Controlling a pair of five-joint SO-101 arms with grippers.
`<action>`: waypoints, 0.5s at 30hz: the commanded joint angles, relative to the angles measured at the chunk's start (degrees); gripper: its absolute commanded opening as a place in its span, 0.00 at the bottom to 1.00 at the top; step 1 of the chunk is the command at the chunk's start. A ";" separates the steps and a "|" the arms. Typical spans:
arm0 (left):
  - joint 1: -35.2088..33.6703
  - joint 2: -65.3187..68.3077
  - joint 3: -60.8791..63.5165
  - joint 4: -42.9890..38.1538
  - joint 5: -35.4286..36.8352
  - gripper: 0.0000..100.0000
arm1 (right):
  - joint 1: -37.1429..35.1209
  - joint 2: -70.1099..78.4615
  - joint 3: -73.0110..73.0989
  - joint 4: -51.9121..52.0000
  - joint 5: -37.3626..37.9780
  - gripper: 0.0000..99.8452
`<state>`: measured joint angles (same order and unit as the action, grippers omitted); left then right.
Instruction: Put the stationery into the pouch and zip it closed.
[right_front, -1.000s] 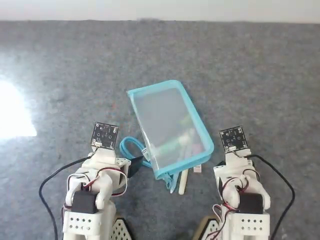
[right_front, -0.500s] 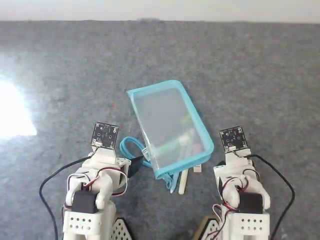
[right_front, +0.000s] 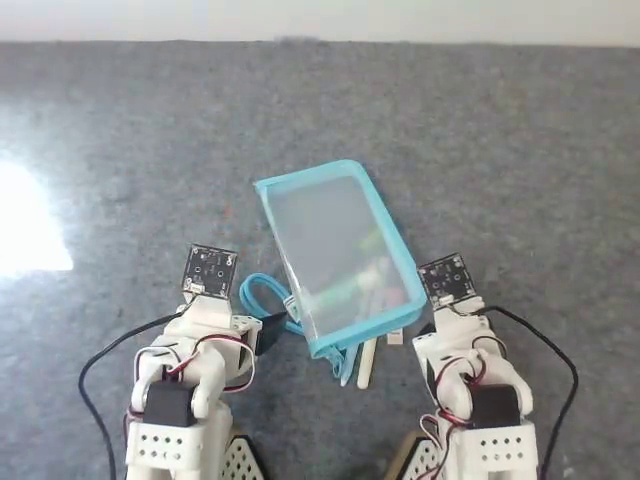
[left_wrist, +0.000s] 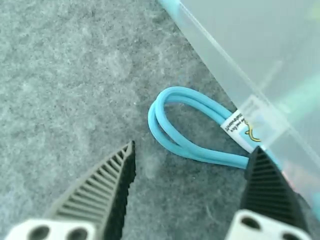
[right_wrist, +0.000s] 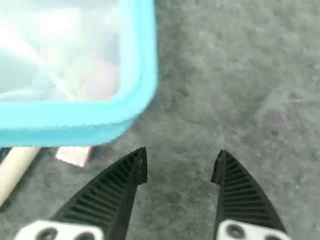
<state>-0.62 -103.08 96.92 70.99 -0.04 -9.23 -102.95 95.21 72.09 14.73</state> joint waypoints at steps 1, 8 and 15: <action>-0.26 -0.18 -0.48 0.18 0.53 0.33 | -3.65 -0.92 1.23 0.22 -0.53 0.22; -0.26 -0.18 -0.48 0.18 0.53 0.33 | -11.03 -0.92 1.23 0.13 -0.18 0.22; -0.26 -0.18 -0.48 0.18 0.53 0.33 | -3.21 -0.92 1.14 -1.80 -0.09 0.22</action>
<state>-0.62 -103.08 96.92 70.99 -0.04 -16.00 -102.95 95.21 72.09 14.81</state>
